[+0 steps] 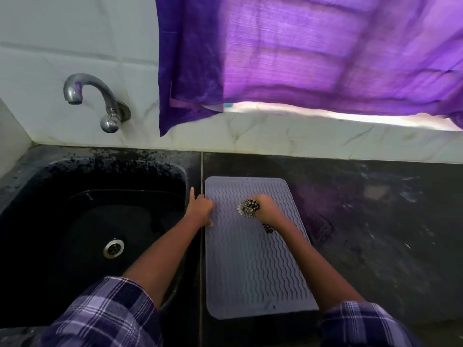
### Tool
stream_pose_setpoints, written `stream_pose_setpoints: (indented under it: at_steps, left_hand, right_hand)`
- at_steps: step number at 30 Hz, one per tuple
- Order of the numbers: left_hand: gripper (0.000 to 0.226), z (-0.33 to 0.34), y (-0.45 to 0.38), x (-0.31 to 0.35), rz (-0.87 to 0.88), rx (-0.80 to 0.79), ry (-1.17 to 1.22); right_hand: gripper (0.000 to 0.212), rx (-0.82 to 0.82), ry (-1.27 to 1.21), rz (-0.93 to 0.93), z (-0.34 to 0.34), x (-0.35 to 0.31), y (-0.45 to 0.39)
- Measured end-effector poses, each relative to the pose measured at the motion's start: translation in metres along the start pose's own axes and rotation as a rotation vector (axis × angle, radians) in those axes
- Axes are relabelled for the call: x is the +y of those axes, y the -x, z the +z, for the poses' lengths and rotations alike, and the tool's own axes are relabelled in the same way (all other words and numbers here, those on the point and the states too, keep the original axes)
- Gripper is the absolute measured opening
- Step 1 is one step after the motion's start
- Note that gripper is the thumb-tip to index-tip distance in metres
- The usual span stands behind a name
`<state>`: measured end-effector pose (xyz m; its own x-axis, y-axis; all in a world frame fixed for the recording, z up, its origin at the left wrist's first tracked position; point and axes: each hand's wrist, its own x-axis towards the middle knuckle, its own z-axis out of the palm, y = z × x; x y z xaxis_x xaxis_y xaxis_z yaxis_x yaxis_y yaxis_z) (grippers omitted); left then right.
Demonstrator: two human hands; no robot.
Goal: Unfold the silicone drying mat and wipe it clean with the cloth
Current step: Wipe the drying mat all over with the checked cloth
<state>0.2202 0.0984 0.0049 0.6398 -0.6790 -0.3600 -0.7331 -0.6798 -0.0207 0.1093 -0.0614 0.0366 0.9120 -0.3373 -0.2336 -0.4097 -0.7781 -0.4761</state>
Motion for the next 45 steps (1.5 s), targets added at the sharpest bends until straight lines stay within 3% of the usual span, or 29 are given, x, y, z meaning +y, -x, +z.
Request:
stream_pose_setpoints:
  at_steps: [7,10,14,17,18,21,23,27,30,33,37,41,42,45]
  left_hand:
    - [0.13,-0.003,-0.082,-0.002,0.016,-0.063,-0.056]
    - [0.144,-0.003,-0.097,-0.01,0.019,-0.144,-0.106]
    - [0.136,-0.012,-0.098,-0.009,0.043,-0.16,-0.167]
    - [0.107,-0.014,-0.098,-0.007,0.04,-0.101,-0.128]
    - [0.107,-0.015,-0.097,-0.007,0.036,-0.096,-0.116]
    - [0.138,-0.02,-0.088,-0.009,0.04,-0.141,-0.128]
    - [0.145,-0.02,-0.086,-0.011,0.044,-0.146,-0.105]
    - [0.148,-0.018,-0.086,-0.012,0.038,-0.162,-0.103]
    - [0.146,-0.018,-0.086,-0.012,0.023,-0.173,-0.085]
    - [0.149,-0.017,-0.088,-0.012,0.017,-0.178,-0.062]
    - [0.147,-0.018,-0.087,-0.01,0.024,-0.159,-0.073]
    - [0.142,-0.023,-0.085,-0.005,0.007,-0.169,-0.068]
    - [0.143,-0.024,-0.084,-0.004,0.006,-0.182,-0.071]
    - [0.145,-0.024,-0.083,-0.002,-0.003,-0.194,-0.085]
  right_hand:
    - [0.035,0.077,0.329,-0.011,0.003,-0.011,-0.102]
    - [0.033,0.133,0.451,-0.055,0.026,-0.016,-0.128]
    - [0.033,0.101,0.422,-0.035,0.035,-0.007,-0.128]
    - [0.03,0.023,0.347,0.006,0.035,-0.002,-0.094]
    - [0.03,-0.027,0.321,0.013,0.037,-0.001,-0.08]
    - [0.026,-0.264,0.293,0.004,0.032,0.001,-0.055]
    - [0.025,-0.324,0.247,0.013,0.017,-0.002,-0.066]
    - [0.028,0.034,0.184,-0.005,0.007,-0.016,-0.112]
    - [0.032,0.104,0.393,-0.033,0.032,-0.019,-0.123]
    - [0.031,0.195,0.309,-0.051,0.055,-0.007,-0.092]
    - [0.033,0.142,0.225,-0.127,0.073,0.009,-0.02]
    - [0.036,-0.197,0.208,-0.066,0.036,0.005,-0.038]
    - [0.034,-0.204,0.174,-0.058,0.021,0.001,-0.053]
    - [0.026,0.058,0.17,-0.023,0.002,-0.005,-0.094]
